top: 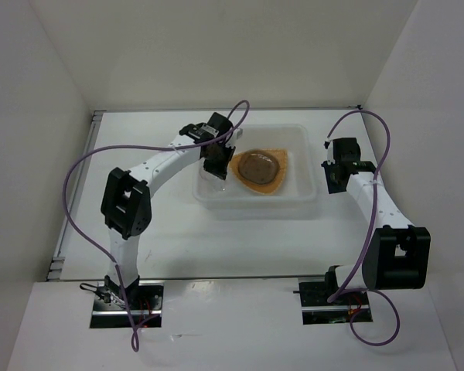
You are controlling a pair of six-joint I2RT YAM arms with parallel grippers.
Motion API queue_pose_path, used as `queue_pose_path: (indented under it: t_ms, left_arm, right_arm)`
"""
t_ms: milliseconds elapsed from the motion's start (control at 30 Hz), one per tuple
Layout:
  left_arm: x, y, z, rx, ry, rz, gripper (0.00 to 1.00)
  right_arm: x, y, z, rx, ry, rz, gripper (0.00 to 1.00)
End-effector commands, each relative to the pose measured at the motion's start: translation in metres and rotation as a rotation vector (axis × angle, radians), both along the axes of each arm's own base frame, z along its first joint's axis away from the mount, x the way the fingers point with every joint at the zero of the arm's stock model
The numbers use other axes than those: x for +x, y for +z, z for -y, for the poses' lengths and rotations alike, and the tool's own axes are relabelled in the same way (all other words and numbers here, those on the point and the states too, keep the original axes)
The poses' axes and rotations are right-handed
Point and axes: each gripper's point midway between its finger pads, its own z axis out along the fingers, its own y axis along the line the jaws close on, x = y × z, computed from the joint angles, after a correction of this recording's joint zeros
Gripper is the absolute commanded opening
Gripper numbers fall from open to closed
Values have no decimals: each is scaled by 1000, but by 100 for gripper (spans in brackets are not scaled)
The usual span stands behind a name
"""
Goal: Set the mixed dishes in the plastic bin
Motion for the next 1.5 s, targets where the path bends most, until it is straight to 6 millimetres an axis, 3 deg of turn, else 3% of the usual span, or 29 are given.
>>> queue_pose_path:
  t_ms: [0,200,300,400,567,600,633,667,733,767,833,933,1067,1167,1333,1467]
  left_arm:
    - [9,-1,0,39,-9,35,0]
    - [11,-18,2,77,-9,13,0]
    - [11,-30,3,106,-10,3,7]
    - [10,-26,7,100,-18,12,29]
    - [6,-18,5,136,-18,3,54]
    - [9,-13,2,149,-10,16,70]
    - [6,-6,3,168,1,19,78]
    - [19,20,7,146,17,86,83]
    - [33,59,3,137,88,176,94]
    - [43,92,7,85,122,253,97]
    - [56,110,-5,67,199,291,100]
    - [73,91,-34,93,288,231,100]
    - [70,32,-40,134,294,68,100]
    - [70,4,-41,140,297,-13,100]
    - [76,-13,-36,123,315,-61,100]
    - [79,-8,-27,84,309,-68,100]
  right_arm:
    - [4,5,0,-13,-2,36,32]
    - [4,5,0,-13,-2,36,32]
    - [4,5,0,-13,-2,36,32]
    - [4,5,0,-13,-2,36,32]
    - [4,5,0,-13,-2,36,32]
    - [4,5,0,-13,-2,36,32]
    - [4,5,0,-13,-2,36,32]
    - [4,5,0,-13,-2,36,32]
    - [4,5,0,-13,-2,36,32]
    - [4,5,0,-13,-2,36,32]
    - [5,5,-3,-13,7,36,32]
    - [5,5,-3,-13,7,36,32]
    - [6,4,-10,6,30,36,32]
    - [6,4,-10,6,30,36,32]
    - [4,3,-10,6,30,27,32]
    - [4,3,-10,6,30,27,32]
